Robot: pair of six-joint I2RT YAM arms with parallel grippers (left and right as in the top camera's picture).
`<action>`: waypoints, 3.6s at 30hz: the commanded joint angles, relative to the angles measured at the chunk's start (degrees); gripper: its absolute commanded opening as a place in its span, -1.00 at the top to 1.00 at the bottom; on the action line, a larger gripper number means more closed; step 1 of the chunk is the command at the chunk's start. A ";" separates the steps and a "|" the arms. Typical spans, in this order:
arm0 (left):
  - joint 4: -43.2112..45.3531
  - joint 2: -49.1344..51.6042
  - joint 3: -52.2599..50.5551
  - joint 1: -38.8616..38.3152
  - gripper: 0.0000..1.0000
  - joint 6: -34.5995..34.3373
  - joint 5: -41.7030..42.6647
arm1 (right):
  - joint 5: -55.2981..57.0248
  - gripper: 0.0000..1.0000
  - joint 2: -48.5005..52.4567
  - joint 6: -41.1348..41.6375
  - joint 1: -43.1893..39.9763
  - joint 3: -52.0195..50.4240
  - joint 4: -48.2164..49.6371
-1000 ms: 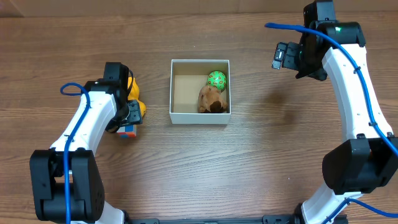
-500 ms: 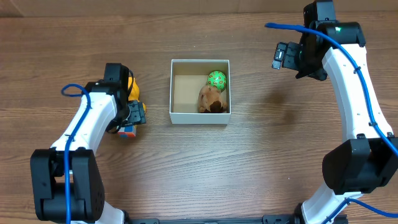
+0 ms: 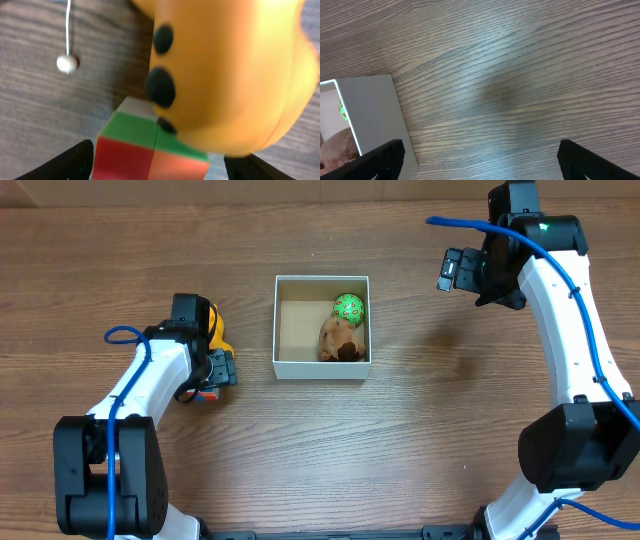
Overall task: Pack container
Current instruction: 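Close the left gripper on the colored cube beside the yellow dog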
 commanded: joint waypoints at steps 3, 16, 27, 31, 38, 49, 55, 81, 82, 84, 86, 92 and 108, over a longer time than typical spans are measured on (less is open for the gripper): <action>3.54 0.61 -3.37 -0.02 -0.66 0.09 0.83 | 0.52 -1.00 -1.36 0.24 -0.31 0.81 0.17; 5.44 0.74 -4.13 -0.02 -0.60 0.74 -0.66 | 0.52 -1.00 -1.36 0.24 -0.31 0.81 0.17; 6.32 3.45 -4.15 -0.02 -0.66 1.18 -0.61 | 0.52 -1.00 -1.36 0.24 -0.31 0.81 0.17; 6.40 4.66 -4.15 -0.02 -0.65 1.18 -0.66 | 0.52 -1.00 -1.36 0.24 -0.31 0.81 0.17; 5.18 4.59 -2.91 -0.02 -0.25 2.03 -1.05 | 0.52 -1.00 -1.36 0.24 -0.31 0.81 0.17; -4.44 4.57 5.18 -0.02 -0.17 2.03 -1.05 | 0.52 -1.00 -1.36 0.24 -0.31 0.81 0.17; -9.40 4.57 10.12 -0.02 -0.15 2.03 -1.03 | 0.52 -1.00 -1.36 0.24 -0.31 0.81 0.17; 0.26 4.72 0.79 -0.02 -0.47 0.48 0.70 | 0.52 -1.00 -1.36 0.24 -0.31 0.81 0.17; 1.03 4.74 0.37 -0.02 -0.47 0.50 0.70 | 0.52 -1.00 -1.36 0.24 -0.28 0.81 0.17; 1.88 4.74 -0.15 -0.02 -0.47 0.50 0.66 | 0.55 -1.00 -1.36 0.24 -0.31 0.81 0.17; 2.27 4.74 -0.33 -0.02 -0.47 0.52 0.66 | 0.52 -1.00 -1.36 0.24 -0.31 0.81 0.17; 2.45 4.74 -0.48 -0.02 -0.44 0.50 0.68 | 0.52 -1.00 -1.33 0.24 -0.31 0.81 0.17; 2.97 4.72 -1.92 -0.02 0.06 0.74 0.59 | 0.52 -1.00 -1.36 0.24 -0.31 0.81 0.17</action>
